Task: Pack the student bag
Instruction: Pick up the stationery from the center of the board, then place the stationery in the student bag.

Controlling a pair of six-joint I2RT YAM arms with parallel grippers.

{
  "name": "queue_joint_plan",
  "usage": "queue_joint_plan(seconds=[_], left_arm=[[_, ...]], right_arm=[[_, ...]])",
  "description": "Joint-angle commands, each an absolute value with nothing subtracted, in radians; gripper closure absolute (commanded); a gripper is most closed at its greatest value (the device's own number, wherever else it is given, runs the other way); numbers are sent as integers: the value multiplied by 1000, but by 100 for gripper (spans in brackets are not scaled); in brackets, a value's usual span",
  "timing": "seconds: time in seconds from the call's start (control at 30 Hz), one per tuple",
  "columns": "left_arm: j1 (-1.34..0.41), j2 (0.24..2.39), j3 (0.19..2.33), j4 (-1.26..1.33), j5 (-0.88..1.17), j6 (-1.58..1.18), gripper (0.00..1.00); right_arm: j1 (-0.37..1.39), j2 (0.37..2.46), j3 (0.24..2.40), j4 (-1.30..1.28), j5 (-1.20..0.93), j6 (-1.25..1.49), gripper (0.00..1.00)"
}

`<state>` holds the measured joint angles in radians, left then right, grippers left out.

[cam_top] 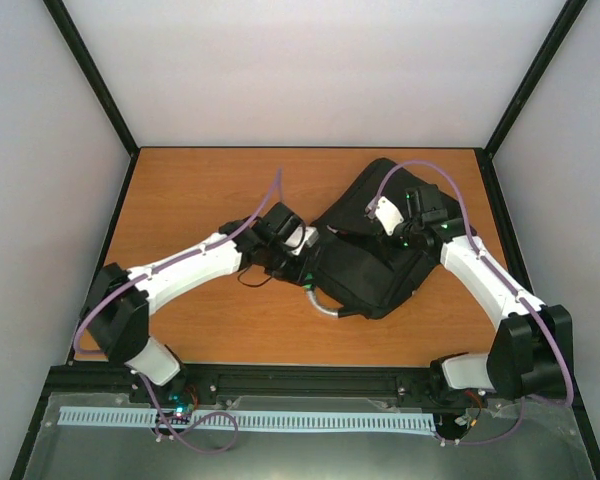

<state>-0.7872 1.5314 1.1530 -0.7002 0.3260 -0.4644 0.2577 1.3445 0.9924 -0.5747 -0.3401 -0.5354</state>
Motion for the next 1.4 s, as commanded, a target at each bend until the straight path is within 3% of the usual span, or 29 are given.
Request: queue_joint_plan(seconds=[0.0, 0.4, 0.77, 1.13, 1.37], left_arm=[[-795, 1629, 1263, -631, 498, -373, 83], [-795, 1851, 1440, -619, 551, -318, 82], [-796, 1942, 1475, -567, 422, -359, 82], [-796, 2056, 1695, -680, 313, -313, 77], [-796, 2034, 1700, -712, 302, -313, 57]], right_arm=[[261, 1285, 988, -551, -432, -547, 97], [262, 1300, 985, -567, -504, -570, 97], [261, 1307, 986, -596, -569, -602, 97], [261, 1335, 996, -623, -586, -617, 97], [261, 1340, 995, -625, -591, -621, 96]])
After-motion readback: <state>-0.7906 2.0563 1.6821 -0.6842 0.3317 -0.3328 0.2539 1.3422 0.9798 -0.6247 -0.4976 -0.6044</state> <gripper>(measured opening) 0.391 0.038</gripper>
